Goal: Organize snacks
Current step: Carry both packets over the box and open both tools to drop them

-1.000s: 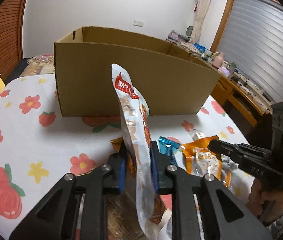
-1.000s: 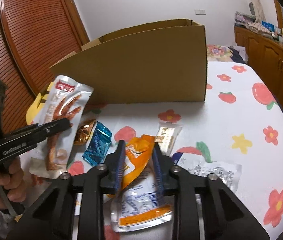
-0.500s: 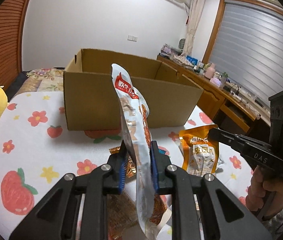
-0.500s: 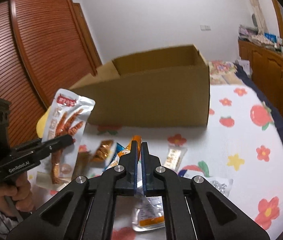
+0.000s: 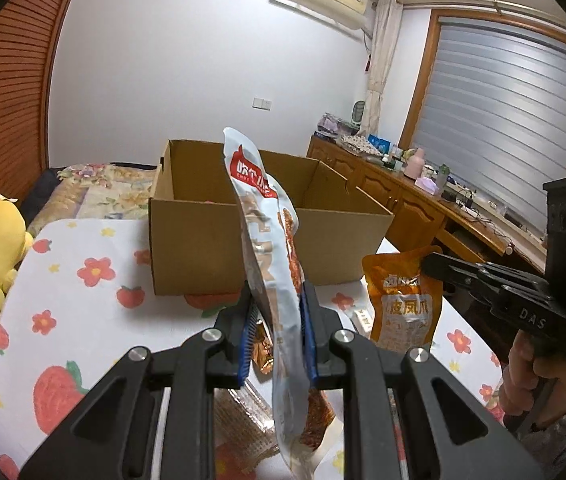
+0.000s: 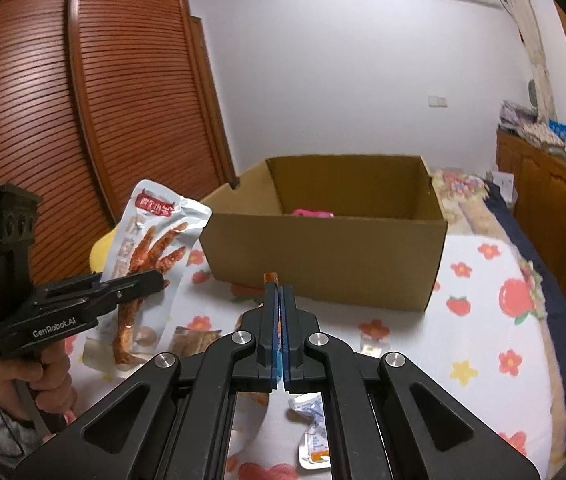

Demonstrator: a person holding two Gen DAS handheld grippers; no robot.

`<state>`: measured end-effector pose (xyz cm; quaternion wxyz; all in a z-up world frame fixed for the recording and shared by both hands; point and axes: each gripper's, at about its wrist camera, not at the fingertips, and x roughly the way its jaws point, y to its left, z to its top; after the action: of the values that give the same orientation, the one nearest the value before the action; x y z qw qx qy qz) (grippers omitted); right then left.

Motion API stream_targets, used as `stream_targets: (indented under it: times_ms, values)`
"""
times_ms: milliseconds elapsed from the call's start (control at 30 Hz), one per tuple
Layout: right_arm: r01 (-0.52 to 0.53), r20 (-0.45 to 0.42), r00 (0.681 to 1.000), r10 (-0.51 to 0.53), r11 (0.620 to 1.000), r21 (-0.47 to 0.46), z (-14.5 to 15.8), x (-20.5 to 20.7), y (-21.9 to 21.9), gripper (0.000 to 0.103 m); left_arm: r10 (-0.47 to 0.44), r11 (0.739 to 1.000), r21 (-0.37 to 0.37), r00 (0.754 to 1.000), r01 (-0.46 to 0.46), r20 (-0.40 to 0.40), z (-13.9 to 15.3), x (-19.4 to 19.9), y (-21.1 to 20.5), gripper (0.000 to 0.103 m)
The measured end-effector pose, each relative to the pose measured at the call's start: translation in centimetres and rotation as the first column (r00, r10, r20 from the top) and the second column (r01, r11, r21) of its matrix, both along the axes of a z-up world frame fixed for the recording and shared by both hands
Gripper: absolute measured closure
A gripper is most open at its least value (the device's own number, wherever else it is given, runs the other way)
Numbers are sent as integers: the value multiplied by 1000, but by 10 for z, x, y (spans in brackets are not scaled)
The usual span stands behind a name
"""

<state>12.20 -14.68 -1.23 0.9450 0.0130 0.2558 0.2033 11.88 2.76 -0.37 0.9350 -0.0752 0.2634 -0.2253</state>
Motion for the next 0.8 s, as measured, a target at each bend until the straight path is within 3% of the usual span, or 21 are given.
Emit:
stream_targets:
  times_ms: [800]
  values:
    - [-31, 110, 993, 40, 996, -89, 48, -8, 8, 103, -5, 1000, 11, 999, 4, 35, 29, 0, 3, 85]
